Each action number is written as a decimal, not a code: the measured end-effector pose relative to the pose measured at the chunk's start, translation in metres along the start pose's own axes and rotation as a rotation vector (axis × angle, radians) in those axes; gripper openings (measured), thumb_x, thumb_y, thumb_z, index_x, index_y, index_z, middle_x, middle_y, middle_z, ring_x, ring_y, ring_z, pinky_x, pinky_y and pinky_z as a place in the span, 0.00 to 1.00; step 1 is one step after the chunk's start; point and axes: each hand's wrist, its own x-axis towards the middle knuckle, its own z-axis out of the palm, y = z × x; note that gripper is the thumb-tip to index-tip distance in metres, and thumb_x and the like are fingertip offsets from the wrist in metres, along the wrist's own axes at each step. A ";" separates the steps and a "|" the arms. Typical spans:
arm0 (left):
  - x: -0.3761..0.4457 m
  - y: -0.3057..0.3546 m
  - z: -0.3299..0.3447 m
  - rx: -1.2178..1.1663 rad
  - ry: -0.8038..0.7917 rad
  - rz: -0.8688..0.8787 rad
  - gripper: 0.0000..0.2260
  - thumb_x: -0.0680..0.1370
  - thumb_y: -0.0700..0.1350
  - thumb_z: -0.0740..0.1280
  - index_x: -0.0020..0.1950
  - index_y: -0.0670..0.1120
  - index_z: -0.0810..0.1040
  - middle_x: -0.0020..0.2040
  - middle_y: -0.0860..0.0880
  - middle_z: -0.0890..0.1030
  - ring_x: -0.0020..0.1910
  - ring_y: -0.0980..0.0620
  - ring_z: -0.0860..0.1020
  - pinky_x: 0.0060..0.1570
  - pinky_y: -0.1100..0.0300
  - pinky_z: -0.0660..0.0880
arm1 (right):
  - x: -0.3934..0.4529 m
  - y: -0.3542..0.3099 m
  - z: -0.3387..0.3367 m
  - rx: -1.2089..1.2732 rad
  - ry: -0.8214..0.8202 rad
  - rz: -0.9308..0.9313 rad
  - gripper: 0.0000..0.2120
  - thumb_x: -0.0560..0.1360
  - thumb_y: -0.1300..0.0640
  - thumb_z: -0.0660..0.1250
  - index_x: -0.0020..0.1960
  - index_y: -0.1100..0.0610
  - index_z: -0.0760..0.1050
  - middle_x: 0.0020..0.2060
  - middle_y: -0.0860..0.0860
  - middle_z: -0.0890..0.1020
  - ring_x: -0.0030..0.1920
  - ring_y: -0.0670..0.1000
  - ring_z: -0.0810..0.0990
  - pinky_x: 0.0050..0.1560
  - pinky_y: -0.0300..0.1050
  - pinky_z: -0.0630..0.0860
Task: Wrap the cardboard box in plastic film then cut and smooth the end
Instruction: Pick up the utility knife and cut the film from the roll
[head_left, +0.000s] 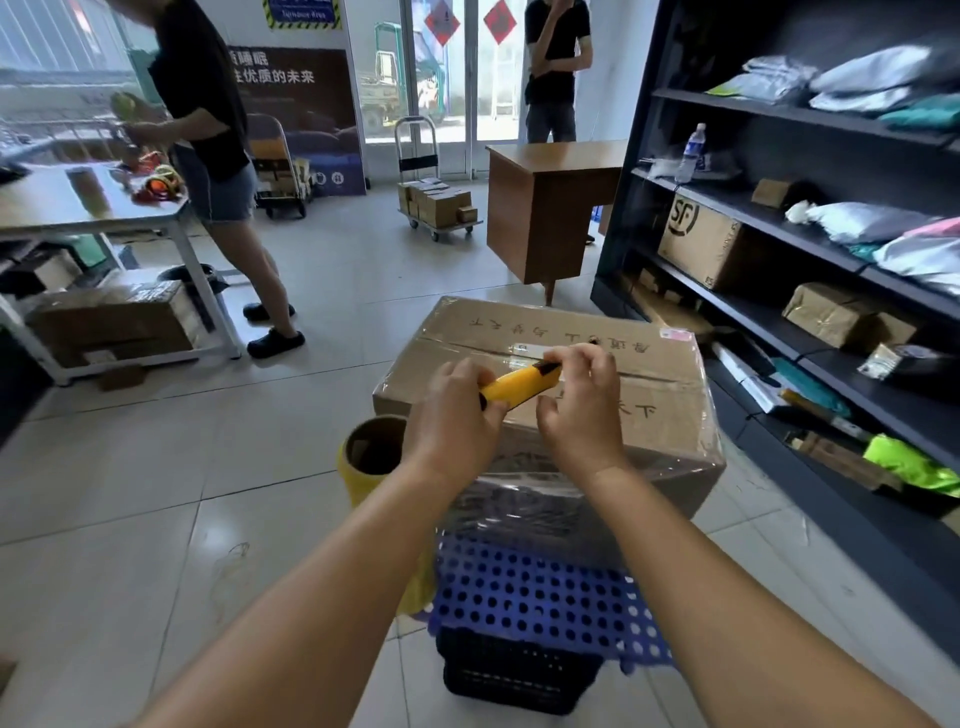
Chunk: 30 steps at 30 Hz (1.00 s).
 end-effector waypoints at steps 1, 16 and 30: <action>-0.009 0.000 0.000 -0.008 0.010 0.001 0.12 0.75 0.46 0.68 0.58 0.48 0.75 0.53 0.51 0.75 0.45 0.55 0.71 0.45 0.62 0.67 | -0.006 -0.005 -0.002 0.110 -0.014 0.126 0.19 0.76 0.63 0.62 0.66 0.56 0.70 0.63 0.54 0.68 0.65 0.53 0.67 0.66 0.44 0.65; -0.072 -0.047 0.048 0.515 -0.267 0.221 0.27 0.80 0.51 0.52 0.77 0.48 0.46 0.77 0.50 0.49 0.76 0.52 0.43 0.71 0.51 0.35 | -0.056 0.000 -0.009 0.339 -0.344 0.427 0.05 0.79 0.55 0.57 0.50 0.54 0.70 0.42 0.56 0.79 0.44 0.58 0.81 0.45 0.55 0.78; -0.070 -0.074 0.067 0.743 -0.345 0.102 0.31 0.75 0.39 0.57 0.76 0.48 0.51 0.73 0.50 0.61 0.75 0.49 0.47 0.68 0.44 0.28 | -0.114 0.017 0.027 -0.046 -0.645 0.294 0.08 0.81 0.53 0.55 0.53 0.57 0.67 0.42 0.51 0.74 0.39 0.52 0.72 0.35 0.45 0.64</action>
